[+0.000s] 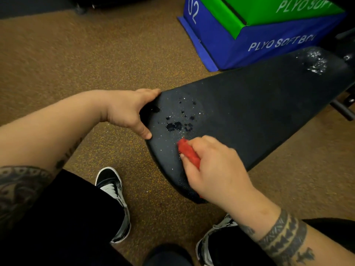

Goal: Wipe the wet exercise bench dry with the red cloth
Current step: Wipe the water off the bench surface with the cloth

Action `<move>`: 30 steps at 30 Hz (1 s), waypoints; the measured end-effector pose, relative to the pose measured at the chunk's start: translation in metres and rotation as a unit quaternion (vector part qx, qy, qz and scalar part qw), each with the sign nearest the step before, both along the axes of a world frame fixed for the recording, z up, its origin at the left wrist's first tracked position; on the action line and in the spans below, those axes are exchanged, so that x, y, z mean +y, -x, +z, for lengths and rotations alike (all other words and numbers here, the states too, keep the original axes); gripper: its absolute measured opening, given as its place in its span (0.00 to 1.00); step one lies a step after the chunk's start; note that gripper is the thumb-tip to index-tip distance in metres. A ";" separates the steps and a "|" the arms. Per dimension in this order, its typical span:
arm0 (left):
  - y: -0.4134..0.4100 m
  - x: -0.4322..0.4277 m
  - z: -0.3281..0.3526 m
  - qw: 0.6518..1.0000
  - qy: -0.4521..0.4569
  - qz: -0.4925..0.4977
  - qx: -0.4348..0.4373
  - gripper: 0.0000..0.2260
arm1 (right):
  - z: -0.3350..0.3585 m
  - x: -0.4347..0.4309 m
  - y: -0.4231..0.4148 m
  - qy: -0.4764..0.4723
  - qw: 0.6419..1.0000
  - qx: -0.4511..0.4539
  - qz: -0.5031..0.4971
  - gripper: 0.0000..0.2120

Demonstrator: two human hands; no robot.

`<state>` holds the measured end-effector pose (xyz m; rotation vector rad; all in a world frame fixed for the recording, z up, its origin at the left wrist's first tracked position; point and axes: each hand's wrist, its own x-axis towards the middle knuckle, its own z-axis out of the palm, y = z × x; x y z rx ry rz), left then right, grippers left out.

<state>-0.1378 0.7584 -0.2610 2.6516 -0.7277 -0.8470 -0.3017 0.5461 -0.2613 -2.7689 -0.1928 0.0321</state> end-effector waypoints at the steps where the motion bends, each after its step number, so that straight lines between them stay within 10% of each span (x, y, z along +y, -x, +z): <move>1: -0.001 0.000 0.001 1.000 -0.004 -0.005 -0.007 0.59 | 0.000 0.006 0.006 -0.009 1.000 0.010 0.021 0.15; 7: -0.003 -0.002 0.002 0.998 -0.006 -0.020 -0.052 0.60 | 0.004 0.012 0.005 -0.142 0.989 0.044 0.009 0.14; 15: 0.000 -0.003 0.004 0.998 0.020 0.000 -0.062 0.59 | -0.001 0.028 0.020 0.008 0.999 -0.016 0.034 0.12; 21: -0.001 -0.003 0.004 0.997 0.019 -0.010 -0.071 0.60 | 0.004 0.017 0.010 -0.145 0.988 0.043 0.024 0.15; 25: -0.001 -0.003 0.005 0.997 0.006 -0.006 -0.074 0.60 | 0.004 0.007 -0.009 -0.064 0.996 0.006 -0.068 0.14; 30: 0.000 -0.007 0.007 0.997 0.016 -0.005 -0.079 0.58 | 0.001 0.037 0.003 -0.071 0.994 0.056 0.062 0.15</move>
